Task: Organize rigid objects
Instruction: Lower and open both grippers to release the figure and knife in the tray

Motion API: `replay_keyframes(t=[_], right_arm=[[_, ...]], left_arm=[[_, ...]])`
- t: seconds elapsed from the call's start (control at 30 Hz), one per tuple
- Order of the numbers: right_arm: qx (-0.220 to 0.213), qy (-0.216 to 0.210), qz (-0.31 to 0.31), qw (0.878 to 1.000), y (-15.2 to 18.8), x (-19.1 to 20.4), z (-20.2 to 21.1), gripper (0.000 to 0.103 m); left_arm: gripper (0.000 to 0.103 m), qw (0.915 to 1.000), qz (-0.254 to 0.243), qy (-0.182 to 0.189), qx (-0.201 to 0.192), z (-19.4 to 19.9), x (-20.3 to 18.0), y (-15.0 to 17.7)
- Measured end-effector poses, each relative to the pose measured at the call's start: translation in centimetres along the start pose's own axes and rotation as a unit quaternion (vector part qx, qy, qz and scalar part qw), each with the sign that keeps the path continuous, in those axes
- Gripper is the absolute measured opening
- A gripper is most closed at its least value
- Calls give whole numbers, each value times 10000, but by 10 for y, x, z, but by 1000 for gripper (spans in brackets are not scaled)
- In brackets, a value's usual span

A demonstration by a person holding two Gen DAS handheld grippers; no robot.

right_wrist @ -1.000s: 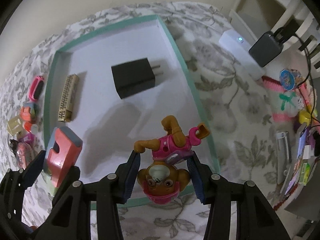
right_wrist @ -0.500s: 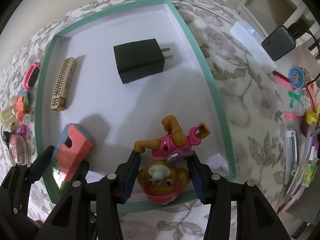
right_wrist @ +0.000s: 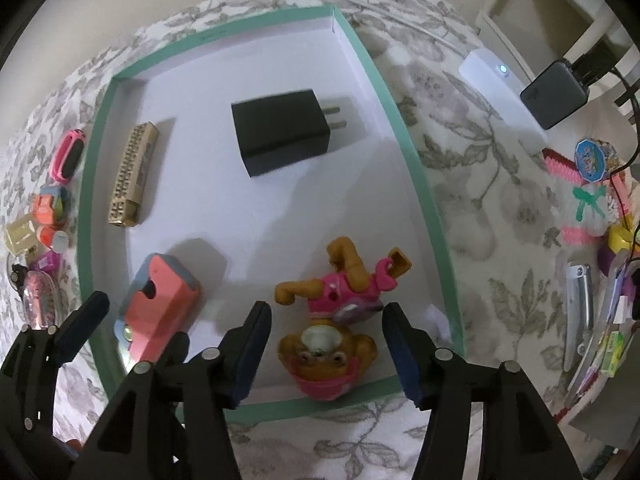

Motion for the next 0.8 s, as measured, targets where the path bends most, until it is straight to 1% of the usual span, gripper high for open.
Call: replay_keyframes(t=[0.07, 0.17, 0.2, 0.33, 0.47, 0.6, 0.63, 0.67, 0.7, 0.73, 0.8], right_arm=[[-114, -52, -40, 9999, -4, -3, 8, 62], [-400, -125, -147, 9990, -13, -10, 29, 62], [-536, -125, -191, 9983, -16, -14, 38, 62], [-821, -37, -212, 9964, -23, -19, 62, 62], [-897, -22, -244, 9957, -26, -15, 72, 62], [-889, -6, -174, 9959, -25, -11, 70, 62], [-905, 10, -138, 9958, -25, -9, 71, 62], [-933, 20, -101, 9956, -26, -6, 73, 62], [-957, 31, -77, 9954, -29, -3, 71, 66], [-1019, 65, -30, 9948, -30, -1, 73, 68], [-1102, 95, 51, 9938, -31, 3, 76, 70]], left_arm=[[63, 10000, 27, 23, -65, 6, 1, -3], [63, 9995, 166, 111, -230, 19, 6, -12], [64, 9992, 241, 153, -290, 24, 8, -14], [65, 9976, 496, 208, -439, 36, 21, -20], [65, 9953, 815, 150, -499, 44, 40, -22], [65, 9918, 1137, 118, -571, 54, 58, -22], [70, 9905, 1223, 104, -619, 57, 64, -23], [83, 9892, 1297, 84, -676, 61, 70, -24], [88, 9880, 1359, 67, -736, 65, 74, -24], [91, 9862, 1434, 47, -824, 70, 80, -25], [91, 9833, 1558, -5, -943, 78, 91, -25]])
Point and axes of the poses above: each gripper's, at about its wrist camera, not at the fingertips, and z roughly against the way its jaws point, x to its left, y to its underside, the point moved 10 cm from there along -z, roughly the way its jaws point, and after that the axes turned 10 degrees about y, right-handed, at the moved point
